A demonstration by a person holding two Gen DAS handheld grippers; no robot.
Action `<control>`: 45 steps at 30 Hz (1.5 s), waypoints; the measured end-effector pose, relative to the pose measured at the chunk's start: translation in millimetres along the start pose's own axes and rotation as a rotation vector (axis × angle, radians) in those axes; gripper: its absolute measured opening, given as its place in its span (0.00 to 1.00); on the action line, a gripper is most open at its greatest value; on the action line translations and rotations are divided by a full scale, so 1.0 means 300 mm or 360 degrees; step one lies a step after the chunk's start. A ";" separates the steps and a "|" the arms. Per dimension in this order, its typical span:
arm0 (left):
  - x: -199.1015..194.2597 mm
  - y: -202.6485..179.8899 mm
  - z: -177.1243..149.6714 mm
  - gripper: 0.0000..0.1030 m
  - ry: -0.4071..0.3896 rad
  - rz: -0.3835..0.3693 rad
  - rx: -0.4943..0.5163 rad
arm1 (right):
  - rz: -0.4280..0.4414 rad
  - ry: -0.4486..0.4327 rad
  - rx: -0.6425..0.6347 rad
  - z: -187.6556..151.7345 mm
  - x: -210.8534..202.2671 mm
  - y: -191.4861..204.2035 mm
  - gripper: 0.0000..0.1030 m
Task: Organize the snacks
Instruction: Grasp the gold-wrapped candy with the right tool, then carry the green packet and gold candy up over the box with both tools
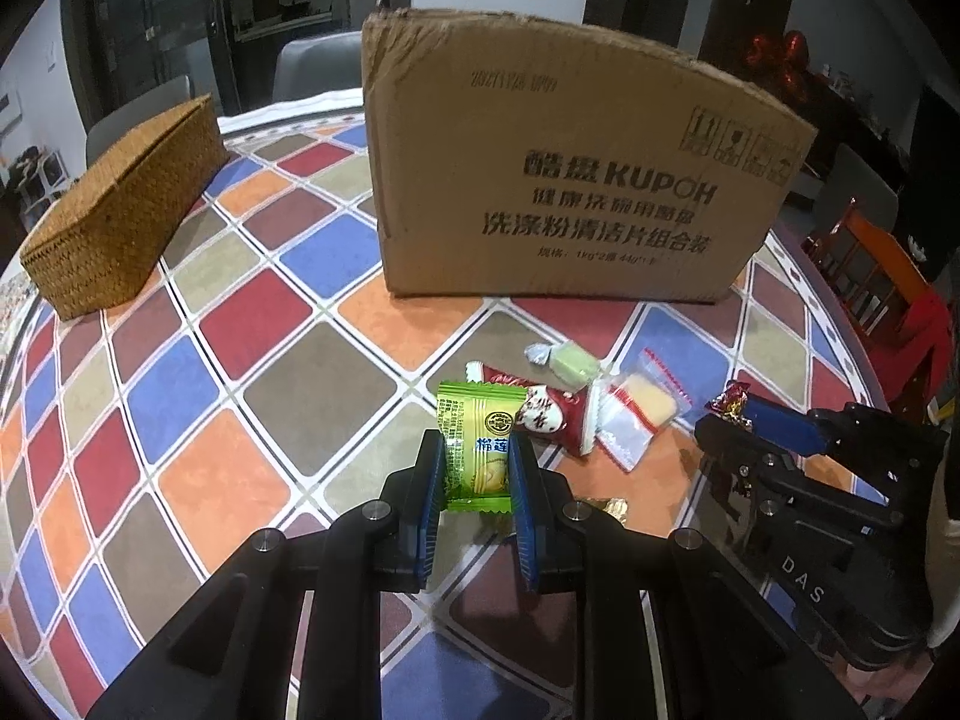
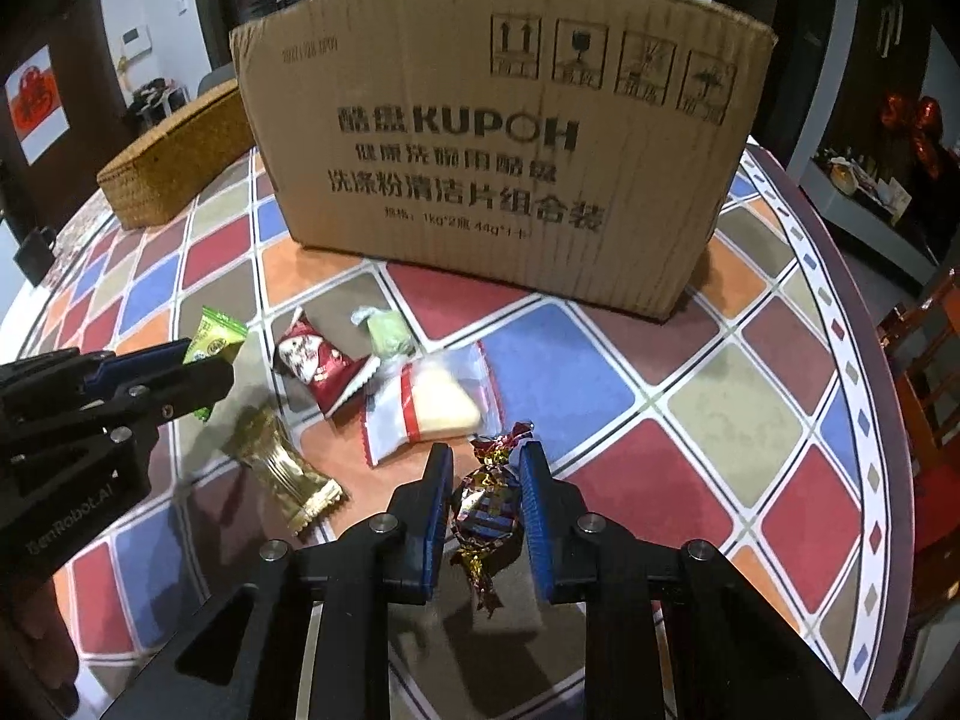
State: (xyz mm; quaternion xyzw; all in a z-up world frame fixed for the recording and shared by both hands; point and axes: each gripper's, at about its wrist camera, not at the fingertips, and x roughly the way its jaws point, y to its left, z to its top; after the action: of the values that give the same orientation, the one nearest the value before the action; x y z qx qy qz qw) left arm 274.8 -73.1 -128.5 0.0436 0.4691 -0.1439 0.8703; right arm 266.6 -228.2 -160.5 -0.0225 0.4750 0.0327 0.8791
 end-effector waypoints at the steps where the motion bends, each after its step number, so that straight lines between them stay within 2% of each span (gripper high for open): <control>1: -0.009 -0.004 0.004 0.21 -0.0006 0.0002 0.0003 | -0.0001 -0.0009 0.0002 0.005 -0.009 -0.003 0.24; 13: -0.139 -0.052 0.104 0.21 -0.0120 0.0000 0.0050 | -0.0009 -0.0178 0.0036 0.115 -0.167 -0.035 0.24; 31: -0.291 -0.120 0.330 0.21 -0.0319 -0.0055 0.0142 | -0.0054 -0.0410 0.0077 0.321 -0.368 -0.086 0.24; 38: -0.305 -0.121 0.423 0.21 -0.0383 -0.0072 0.0168 | -0.0078 -0.0474 0.0078 0.409 -0.402 -0.101 0.24; 45: -0.264 -0.122 0.502 0.21 -0.0399 -0.0098 0.0184 | -0.0085 -0.0502 0.0104 0.488 -0.393 -0.121 0.24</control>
State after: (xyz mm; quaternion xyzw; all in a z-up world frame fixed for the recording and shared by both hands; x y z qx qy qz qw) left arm 344.2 -123.2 23.0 0.0610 0.3487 -0.2015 0.9133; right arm 326.9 -258.4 18.6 -0.0011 0.3312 -0.0031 0.9436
